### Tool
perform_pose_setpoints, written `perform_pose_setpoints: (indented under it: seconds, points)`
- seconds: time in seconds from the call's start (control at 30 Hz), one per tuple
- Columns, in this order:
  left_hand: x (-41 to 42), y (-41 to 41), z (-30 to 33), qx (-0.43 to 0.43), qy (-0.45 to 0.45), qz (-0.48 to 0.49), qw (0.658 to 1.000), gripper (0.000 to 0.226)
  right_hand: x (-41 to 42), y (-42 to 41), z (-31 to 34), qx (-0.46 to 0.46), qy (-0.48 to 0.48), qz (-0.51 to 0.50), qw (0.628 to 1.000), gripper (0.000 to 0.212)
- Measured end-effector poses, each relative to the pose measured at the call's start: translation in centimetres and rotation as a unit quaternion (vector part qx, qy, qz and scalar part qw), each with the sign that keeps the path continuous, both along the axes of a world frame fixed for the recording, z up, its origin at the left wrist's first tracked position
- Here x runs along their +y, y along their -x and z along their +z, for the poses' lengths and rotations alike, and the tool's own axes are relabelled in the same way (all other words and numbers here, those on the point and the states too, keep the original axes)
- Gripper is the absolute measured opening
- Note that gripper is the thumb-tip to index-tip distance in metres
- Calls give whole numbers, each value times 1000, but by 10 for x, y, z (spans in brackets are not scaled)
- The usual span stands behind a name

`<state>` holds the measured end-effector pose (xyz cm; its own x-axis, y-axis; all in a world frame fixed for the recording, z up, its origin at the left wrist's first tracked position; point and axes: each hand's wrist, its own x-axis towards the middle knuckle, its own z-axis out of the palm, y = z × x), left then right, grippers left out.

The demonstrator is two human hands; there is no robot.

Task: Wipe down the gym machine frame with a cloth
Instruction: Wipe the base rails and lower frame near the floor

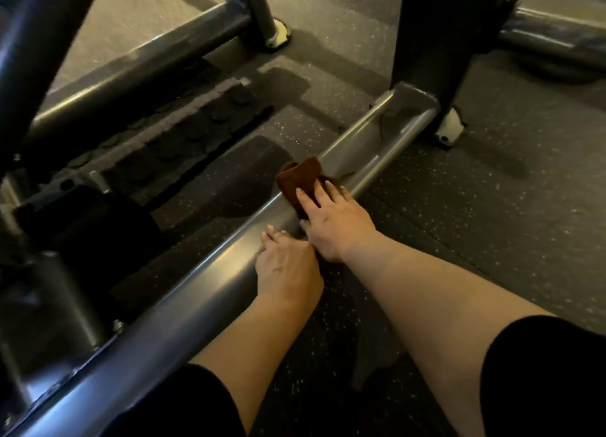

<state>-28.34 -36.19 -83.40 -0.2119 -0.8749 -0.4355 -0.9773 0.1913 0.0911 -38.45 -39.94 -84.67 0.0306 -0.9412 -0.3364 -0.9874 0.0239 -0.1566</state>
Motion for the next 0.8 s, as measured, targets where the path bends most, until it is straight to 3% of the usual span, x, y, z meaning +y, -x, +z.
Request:
perform_pose_setpoints:
  seconds: [0.23, 0.4, 0.57, 0.7, 0.8]
  points:
    - [-13, 5, 8, -52, -25, -53, 997, 49, -6, 16, 1, -19, -20, 15, 1000, 60]
    - [-7, 5, 5, -68, -13, -8, 998, 60, -33, 64, -9, -22, 21, 18, 999, 56]
    - [-2, 15, 3, -11, 39, 65, 997, 64, -67, 135, -13, -44, 35, -18, 998, 54]
    - [-27, 49, 8, 50, 118, -7, 992, 77, -84, 147, -19, -45, 55, -64, 995, 55]
    - [-57, 89, 9, 87, 75, 11, 993, 85, -83, 125, -23, -67, 77, 26, 994, 52]
